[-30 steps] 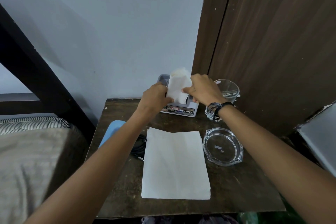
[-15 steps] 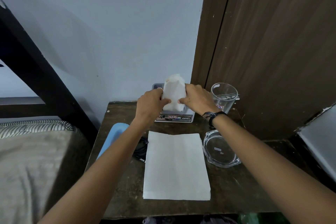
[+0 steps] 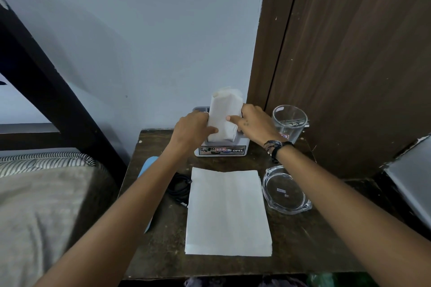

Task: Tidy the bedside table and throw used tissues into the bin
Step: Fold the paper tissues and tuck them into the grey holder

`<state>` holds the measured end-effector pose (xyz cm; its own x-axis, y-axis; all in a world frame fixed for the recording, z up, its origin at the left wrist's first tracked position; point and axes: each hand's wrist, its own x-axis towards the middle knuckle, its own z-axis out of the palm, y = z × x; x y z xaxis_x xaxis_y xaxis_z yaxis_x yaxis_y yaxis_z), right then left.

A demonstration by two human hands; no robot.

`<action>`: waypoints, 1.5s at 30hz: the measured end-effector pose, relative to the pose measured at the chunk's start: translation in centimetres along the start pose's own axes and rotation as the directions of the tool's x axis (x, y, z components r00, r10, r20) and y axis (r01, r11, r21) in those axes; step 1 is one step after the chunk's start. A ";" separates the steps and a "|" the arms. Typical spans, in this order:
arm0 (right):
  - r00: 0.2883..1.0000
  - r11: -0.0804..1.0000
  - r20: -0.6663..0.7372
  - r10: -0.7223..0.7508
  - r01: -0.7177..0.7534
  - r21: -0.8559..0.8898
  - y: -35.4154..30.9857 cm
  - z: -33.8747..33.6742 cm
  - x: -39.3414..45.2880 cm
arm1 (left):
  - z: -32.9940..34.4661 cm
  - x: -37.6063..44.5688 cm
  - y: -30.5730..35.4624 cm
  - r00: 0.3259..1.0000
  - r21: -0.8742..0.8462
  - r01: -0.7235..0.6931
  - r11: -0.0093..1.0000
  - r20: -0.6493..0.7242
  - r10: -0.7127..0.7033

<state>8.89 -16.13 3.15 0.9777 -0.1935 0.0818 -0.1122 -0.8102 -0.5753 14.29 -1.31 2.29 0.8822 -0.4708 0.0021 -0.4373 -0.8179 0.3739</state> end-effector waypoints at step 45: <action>0.995 0.976 -0.099 -0.015 0.036 0.213 1.3 0.6 4.1 | -0.3 2.7 -0.3 0.979 -0.396 -0.010 0.918 -0.189 -0.071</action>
<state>12.85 -17.64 2.22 0.9569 -0.2352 0.1702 -0.0370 -0.6804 -0.7319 16.86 -2.26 2.51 0.9282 -0.3401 0.1507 -0.3409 -0.6154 0.7107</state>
